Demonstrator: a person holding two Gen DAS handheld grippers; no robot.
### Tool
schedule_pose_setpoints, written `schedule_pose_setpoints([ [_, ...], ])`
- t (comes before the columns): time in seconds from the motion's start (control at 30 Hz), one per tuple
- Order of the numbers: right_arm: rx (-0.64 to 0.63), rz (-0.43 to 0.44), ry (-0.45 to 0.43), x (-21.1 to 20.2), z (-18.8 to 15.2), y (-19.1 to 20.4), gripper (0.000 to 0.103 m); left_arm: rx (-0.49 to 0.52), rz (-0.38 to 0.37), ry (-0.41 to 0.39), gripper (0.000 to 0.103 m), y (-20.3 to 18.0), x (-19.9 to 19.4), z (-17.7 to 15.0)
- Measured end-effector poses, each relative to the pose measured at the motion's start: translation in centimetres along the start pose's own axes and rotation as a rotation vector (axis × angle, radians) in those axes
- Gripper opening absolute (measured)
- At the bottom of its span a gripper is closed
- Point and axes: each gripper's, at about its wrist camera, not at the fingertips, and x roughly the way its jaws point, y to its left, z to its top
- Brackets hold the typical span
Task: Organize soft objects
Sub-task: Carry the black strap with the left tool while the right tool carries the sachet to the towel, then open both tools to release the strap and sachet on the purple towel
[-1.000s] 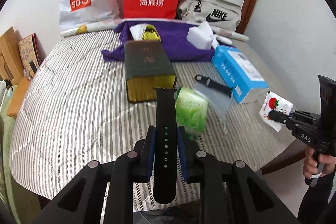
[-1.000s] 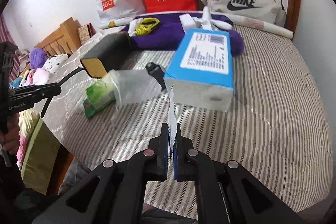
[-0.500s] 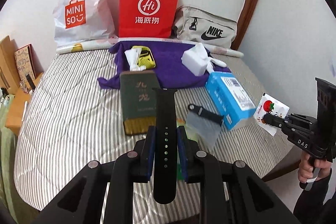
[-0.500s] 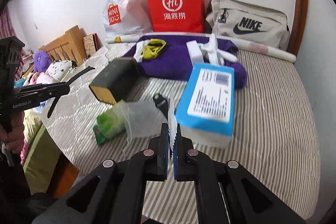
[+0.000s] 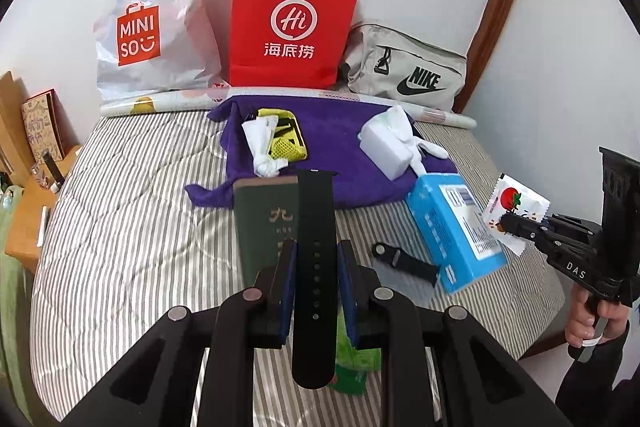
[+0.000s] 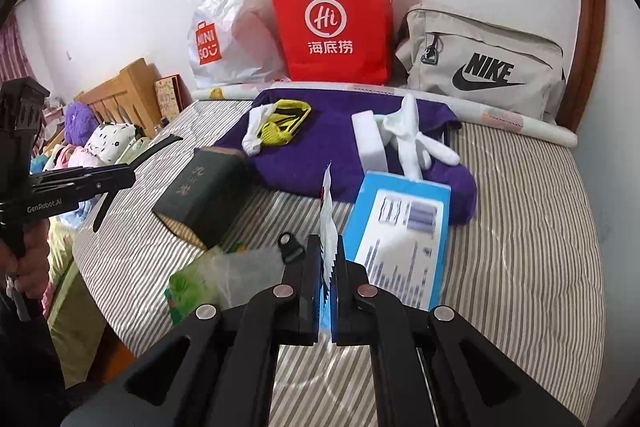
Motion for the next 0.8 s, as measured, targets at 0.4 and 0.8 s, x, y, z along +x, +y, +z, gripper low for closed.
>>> schedule_pose_setpoints([
  [0.4, 0.014, -0.018, 0.015, 3.4, 5.1, -2.5, 0.004, 0.011, 0.008, -0.012, 0.019, 0.2, 2.7, 3.7],
  [0.8, 0.054, -0.062, 0.072, 9.7, 9.4, -6.4, 0.004, -0.036, 0.02, 0.031, 0.019, 1.8, 7.4, 7.6],
])
